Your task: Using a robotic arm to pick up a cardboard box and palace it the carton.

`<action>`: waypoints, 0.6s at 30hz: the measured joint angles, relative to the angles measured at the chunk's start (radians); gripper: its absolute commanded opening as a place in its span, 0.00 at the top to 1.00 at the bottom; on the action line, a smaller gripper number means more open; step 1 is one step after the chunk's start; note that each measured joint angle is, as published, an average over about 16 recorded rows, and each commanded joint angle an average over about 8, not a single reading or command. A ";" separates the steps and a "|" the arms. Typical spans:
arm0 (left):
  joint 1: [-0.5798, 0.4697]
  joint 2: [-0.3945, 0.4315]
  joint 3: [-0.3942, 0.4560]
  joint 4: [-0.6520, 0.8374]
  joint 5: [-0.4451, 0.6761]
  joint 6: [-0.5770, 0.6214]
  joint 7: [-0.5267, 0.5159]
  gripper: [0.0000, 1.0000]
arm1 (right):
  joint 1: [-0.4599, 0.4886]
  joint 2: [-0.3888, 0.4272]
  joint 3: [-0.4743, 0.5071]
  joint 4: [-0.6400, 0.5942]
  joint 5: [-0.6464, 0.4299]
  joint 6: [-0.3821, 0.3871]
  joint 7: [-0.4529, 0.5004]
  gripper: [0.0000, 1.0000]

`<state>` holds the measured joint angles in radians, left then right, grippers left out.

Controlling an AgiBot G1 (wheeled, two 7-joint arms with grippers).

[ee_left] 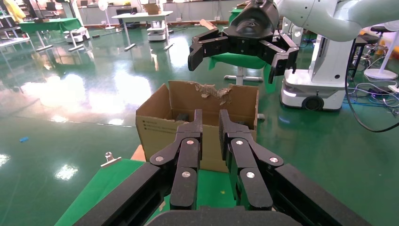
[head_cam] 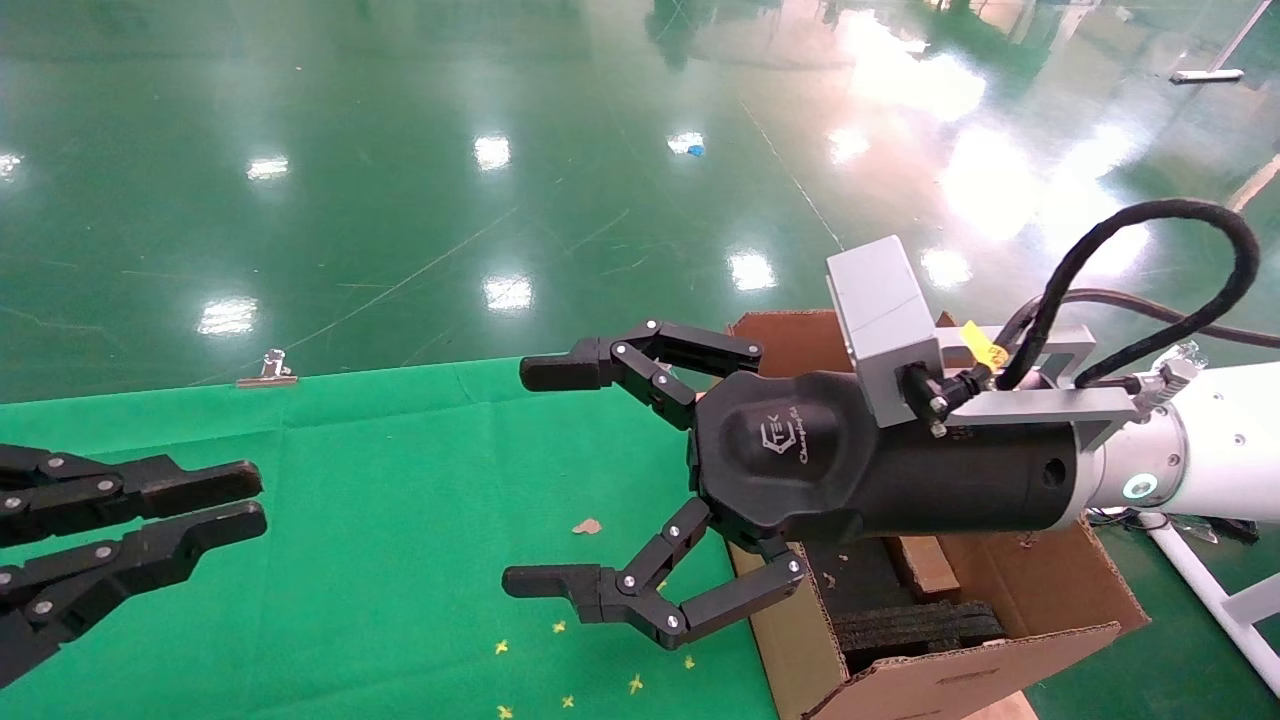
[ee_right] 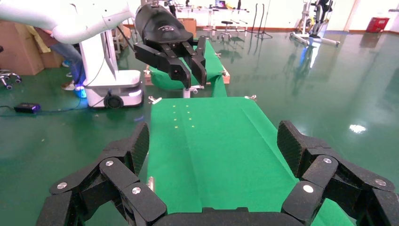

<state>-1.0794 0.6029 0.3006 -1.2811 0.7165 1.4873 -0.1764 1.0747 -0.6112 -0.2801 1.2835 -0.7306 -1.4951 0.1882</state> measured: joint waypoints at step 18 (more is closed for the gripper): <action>0.000 0.000 0.000 0.000 0.000 0.000 0.000 0.00 | 0.001 0.000 -0.001 -0.001 -0.001 0.000 0.000 0.00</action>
<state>-1.0794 0.6029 0.3006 -1.2811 0.7166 1.4873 -0.1764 1.0758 -0.6114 -0.2814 1.2823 -0.7313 -1.4950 0.1886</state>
